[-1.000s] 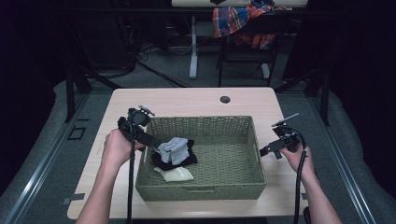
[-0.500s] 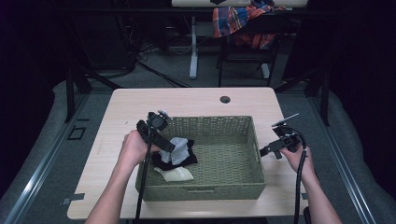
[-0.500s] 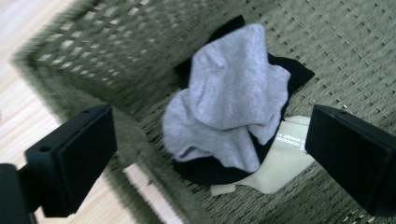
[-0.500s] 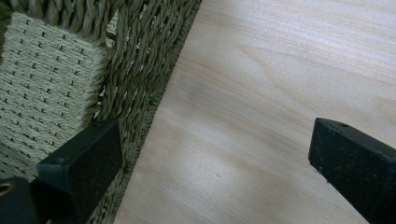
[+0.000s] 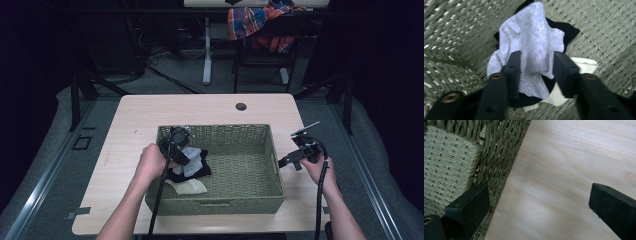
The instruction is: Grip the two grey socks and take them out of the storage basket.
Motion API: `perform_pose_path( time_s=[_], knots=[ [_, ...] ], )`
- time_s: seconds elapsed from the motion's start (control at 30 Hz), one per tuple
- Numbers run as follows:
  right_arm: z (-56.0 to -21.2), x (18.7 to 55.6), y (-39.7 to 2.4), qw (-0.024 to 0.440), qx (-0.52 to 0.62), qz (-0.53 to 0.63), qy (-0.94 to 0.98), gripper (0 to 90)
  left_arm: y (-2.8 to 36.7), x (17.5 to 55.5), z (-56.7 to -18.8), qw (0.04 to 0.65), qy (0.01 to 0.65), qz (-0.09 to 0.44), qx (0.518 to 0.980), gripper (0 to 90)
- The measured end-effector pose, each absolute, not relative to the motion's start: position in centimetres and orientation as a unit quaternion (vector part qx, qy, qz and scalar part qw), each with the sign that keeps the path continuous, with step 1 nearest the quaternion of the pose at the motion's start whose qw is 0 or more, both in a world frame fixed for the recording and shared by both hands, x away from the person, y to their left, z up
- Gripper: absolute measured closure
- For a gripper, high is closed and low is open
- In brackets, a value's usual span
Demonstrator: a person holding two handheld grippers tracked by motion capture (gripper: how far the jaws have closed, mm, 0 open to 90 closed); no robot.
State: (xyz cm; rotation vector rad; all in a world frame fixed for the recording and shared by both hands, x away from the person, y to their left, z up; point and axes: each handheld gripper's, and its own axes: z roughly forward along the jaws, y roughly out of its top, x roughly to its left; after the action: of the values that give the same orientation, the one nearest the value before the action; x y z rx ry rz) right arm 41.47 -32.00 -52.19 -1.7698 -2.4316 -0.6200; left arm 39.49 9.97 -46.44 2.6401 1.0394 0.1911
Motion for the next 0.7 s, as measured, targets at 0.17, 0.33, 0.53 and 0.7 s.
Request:
perform_pose_path(
  time_s=[0.17,0.33,0.53,0.7],
  knots=[
    [-52.0,41.6,-32.2,0.041,-0.567,-0.191,-0.8,3.4,9.6,39.3,-46.8,0.144,0.353,0.067,0.922,82.8],
    [-52.1,41.6,-32.1,0.04,-0.569,-0.193,-0.798,3.4,9.5,39.2,-46.8,0.143,0.349,0.065,0.924,85.7],
    [-52.1,41.6,-32.1,0.04,-0.569,-0.194,-0.798,3.4,10.2,39.2,-45.8,0.16,0.354,0.072,0.919,86.0],
    [-52.1,41.6,-32.1,0.04,-0.569,-0.193,-0.799,3.5,10.7,39.1,-44.9,0.171,0.355,0.075,0.916,86.0]
  ],
)
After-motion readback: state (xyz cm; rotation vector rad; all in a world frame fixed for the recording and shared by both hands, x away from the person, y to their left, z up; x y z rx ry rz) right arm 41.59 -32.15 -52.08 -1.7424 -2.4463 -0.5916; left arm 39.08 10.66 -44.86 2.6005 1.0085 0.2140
